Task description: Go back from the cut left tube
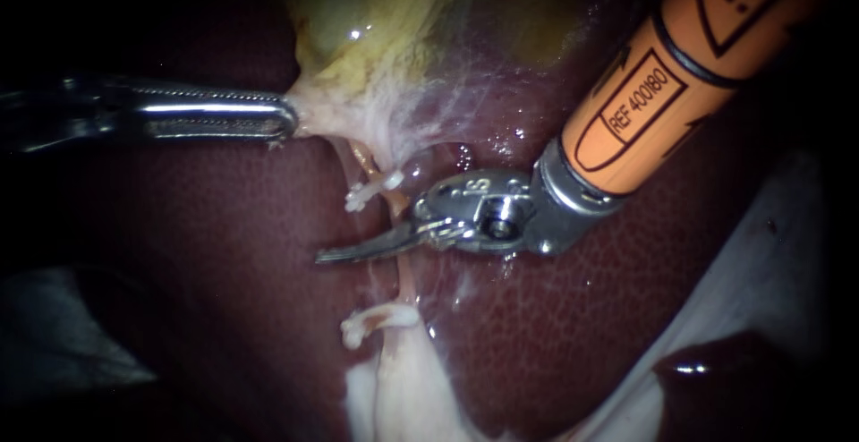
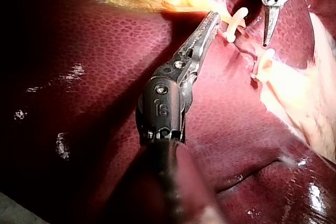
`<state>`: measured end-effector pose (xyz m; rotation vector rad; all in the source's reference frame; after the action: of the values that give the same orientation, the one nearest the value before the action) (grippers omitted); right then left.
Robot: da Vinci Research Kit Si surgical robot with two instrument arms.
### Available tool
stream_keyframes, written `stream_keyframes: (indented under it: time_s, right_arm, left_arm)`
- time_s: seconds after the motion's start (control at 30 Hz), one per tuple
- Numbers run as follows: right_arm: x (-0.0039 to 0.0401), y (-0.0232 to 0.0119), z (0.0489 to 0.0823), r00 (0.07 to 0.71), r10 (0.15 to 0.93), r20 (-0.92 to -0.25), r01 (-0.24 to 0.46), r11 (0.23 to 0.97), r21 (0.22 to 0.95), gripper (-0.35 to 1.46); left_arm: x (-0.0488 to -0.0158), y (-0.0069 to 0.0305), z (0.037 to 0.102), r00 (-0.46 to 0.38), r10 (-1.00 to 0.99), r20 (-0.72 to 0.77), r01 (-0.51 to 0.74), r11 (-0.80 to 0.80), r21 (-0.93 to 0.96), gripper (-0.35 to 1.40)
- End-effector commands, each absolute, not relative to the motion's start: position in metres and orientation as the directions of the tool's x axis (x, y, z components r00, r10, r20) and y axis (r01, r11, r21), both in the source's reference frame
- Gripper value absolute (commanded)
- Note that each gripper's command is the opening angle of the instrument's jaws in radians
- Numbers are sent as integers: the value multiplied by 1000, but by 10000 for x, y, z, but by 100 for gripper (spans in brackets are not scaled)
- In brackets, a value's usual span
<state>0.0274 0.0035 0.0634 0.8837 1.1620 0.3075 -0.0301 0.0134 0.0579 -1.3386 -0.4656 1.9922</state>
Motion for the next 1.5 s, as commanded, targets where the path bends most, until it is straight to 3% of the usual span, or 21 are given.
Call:
stream_keyframes:
  time_s: [0.03,0.07,0.1,0.13,0.2,0.23,0.33,0.57,0.77,0.93,1.0,1.2,1.4,1.5]
  right_arm:
    - [275,34,634,408,644,-647,224,616,755,-35]
    - [275,33,635,404,649,-644,224,612,758,-35]
    - [276,32,636,394,653,-647,228,612,757,-5]
    - [277,31,637,385,656,-649,234,611,756,41]
    - [280,30,638,367,667,-648,232,609,758,94]
    - [282,30,639,359,674,-645,229,606,761,109]
    - [283,30,638,355,696,-624,222,586,780,126]
    - [272,28,634,345,716,-607,180,585,791,143]
    - [222,25,616,314,728,-610,91,616,782,145]
    - [176,30,597,299,653,-696,16,726,688,145]
    - [158,34,590,351,590,-728,-15,780,625,145]
    - [118,42,574,526,425,-736,-82,887,453,145]
    - [101,48,568,607,351,-713,-107,925,364,145]
    - [101,47,568,627,337,-702,-104,930,354,145]
  left_arm:
    - [-300,134,579,-237,707,-666,-339,-703,-626,-35]
    - [-301,134,579,-237,707,-666,-339,-703,-626,-35]
    - [-301,134,579,-237,707,-666,-339,-703,-626,-35]
    - [-301,134,579,-237,707,-666,-339,-703,-626,-35]
    - [-301,134,579,-237,707,-666,-339,-703,-626,-35]
    - [-301,134,579,-237,707,-666,-339,-703,-626,-35]
    - [-301,134,579,-237,707,-666,-339,-703,-626,-35]
    - [-300,134,579,-237,707,-666,-339,-703,-625,-35]
    - [-300,134,580,-238,707,-666,-338,-703,-625,-35]
    - [-299,135,582,-238,706,-667,-337,-704,-625,-35]
    - [-299,135,583,-238,706,-667,-337,-704,-625,-35]
    - [-299,135,582,-238,706,-667,-337,-704,-625,-35]
    - [-299,134,583,-238,706,-667,-337,-704,-625,-35]
    - [-301,132,585,-238,705,-668,-339,-705,-623,-35]
